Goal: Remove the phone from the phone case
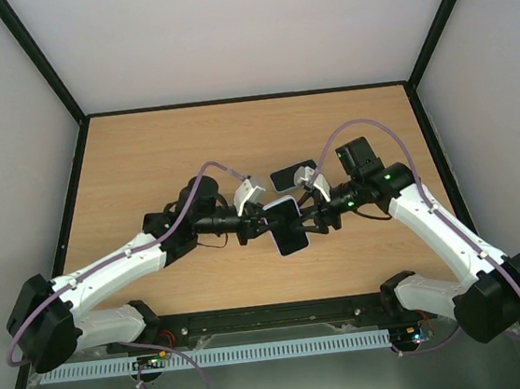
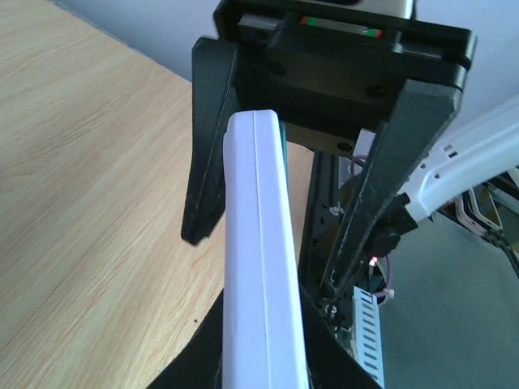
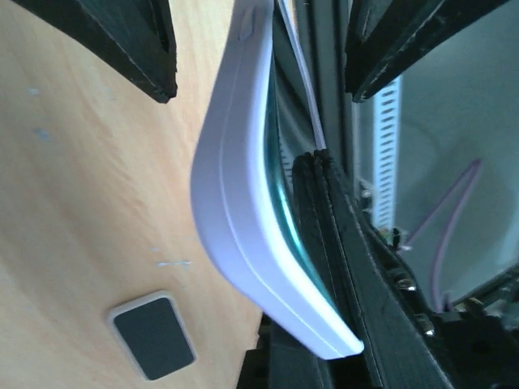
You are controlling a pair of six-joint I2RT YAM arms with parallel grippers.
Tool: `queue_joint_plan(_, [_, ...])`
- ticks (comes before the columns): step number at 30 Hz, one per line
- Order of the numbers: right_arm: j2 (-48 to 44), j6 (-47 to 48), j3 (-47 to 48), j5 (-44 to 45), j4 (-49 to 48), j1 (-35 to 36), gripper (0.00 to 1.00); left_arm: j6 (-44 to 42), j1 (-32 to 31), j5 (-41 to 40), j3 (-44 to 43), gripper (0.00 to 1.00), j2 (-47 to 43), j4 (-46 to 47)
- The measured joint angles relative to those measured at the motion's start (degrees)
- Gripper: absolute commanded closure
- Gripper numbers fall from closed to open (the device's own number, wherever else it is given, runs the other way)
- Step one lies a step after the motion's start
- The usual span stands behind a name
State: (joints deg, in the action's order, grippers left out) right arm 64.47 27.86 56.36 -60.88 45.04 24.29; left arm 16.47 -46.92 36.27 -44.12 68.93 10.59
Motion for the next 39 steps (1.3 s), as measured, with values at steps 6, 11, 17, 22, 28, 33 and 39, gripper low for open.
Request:
queue_joint_plan(6, [0.4, 5.2, -0.7, -6.5, 4.7, 0.0, 0.77, -3.3, 0.1, 2.8, -1.4, 0.97, -0.5, -1.9])
queue_joint_plan(11, [0.4, 7.3, -1.0, -8.6, 6.0, -0.3, 0.98, -4.2, 0.4, 5.3, -1.9, 0.97, -1.3, -2.3])
queue_joint_plan(17, [1.6, 7.7, 0.4, -9.7, 7.0, -0.3, 0.98, -4.1, 1.2, 4.8, -1.9, 0.32, -2.1, -1.4])
queue_joint_plan(22, [3.3, 5.8, 3.1, -9.9, 8.2, -0.3, 0.98, -1.8, 2.2, 1.3, -0.3, 0.29, -5.2, 4.4])
queue_joint_plan(28, [3.1, -0.4, 4.6, -10.2, 5.7, -0.3, 0.98, 3.3, 2.2, 0.2, 6.4, 0.34, -6.1, 13.0])
queue_joint_plan(33, [2.5, -5.2, 4.6, -10.2, 2.6, -0.3, 0.98, 6.7, 2.2, 0.5, 7.8, 0.53, -5.4, 17.9])
queue_joint_plan(39, [2.1, -8.3, 4.6, -10.4, 0.3, -0.3, 0.98, 9.9, 2.2, 1.9, 7.9, 0.82, -3.9, 22.9])
